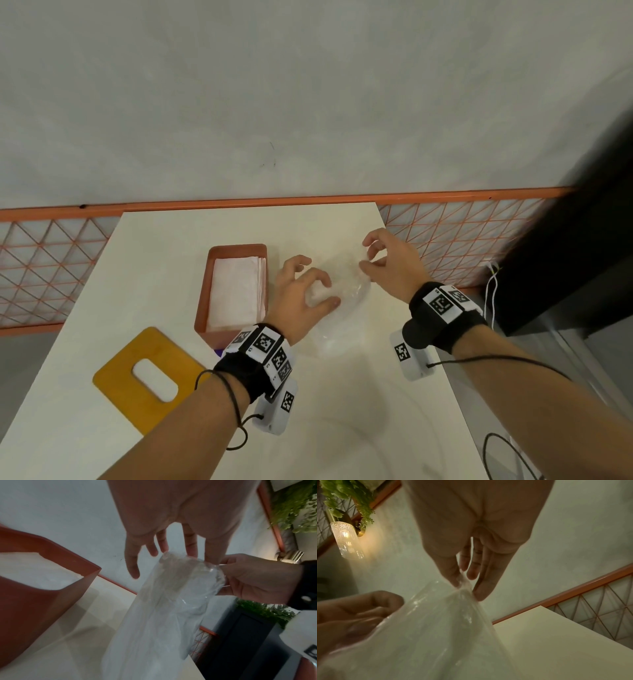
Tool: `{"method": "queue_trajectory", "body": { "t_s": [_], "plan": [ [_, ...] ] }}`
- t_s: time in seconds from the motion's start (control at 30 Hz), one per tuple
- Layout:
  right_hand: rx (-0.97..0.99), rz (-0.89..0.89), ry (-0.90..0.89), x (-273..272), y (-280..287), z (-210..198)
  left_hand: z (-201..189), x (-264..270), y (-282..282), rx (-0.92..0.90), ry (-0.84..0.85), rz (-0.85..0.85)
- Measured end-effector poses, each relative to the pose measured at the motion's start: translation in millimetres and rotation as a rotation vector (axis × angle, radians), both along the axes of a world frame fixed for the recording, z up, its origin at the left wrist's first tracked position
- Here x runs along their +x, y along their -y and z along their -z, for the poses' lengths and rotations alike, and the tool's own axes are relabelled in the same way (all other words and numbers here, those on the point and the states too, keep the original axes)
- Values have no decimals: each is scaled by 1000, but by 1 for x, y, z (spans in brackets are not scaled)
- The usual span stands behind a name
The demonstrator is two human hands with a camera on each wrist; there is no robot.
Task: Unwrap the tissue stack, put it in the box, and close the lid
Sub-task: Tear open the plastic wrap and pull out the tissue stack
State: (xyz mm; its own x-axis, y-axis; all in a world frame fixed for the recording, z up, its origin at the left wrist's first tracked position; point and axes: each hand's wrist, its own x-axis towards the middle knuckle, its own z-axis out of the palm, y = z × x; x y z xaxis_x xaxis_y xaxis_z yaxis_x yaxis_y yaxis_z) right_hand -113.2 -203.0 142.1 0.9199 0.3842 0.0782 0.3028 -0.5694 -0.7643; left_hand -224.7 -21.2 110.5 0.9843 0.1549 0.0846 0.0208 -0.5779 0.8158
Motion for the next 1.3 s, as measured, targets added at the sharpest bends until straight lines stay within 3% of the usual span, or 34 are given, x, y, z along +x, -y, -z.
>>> {"method": "queue_trajectory", "body": {
  "t_s": [0.1, 0.2, 0.43, 0.63, 0.87, 1.07, 1.17, 1.3],
  "plan": [
    [90, 83, -74, 1, -3, 2, -7, -4, 1, 136, 79, -60],
    [128, 79, -89, -1, -5, -1, -13, -7, 4, 195, 24, -28],
    [-46, -22, -5, -9, 1, -3, -18, -8, 10, 409, -155, -17],
    [2, 38, 119, -7, 2, 1, -27, -5, 14, 356, -85, -13],
    [-376, -227, 424, 2, 7, -2, -32, -5, 16, 233, -56, 18],
    [-699, -440, 347, 16, -2, -26, -42, -8, 21, 263, -49, 98],
    [-711, -476, 348, 21, -7, -33, -44, -14, 24, 194, -21, 163],
    [-670, -527, 276, 26, -15, -36, -42, -19, 23, 175, -67, 106]
  ]
}}
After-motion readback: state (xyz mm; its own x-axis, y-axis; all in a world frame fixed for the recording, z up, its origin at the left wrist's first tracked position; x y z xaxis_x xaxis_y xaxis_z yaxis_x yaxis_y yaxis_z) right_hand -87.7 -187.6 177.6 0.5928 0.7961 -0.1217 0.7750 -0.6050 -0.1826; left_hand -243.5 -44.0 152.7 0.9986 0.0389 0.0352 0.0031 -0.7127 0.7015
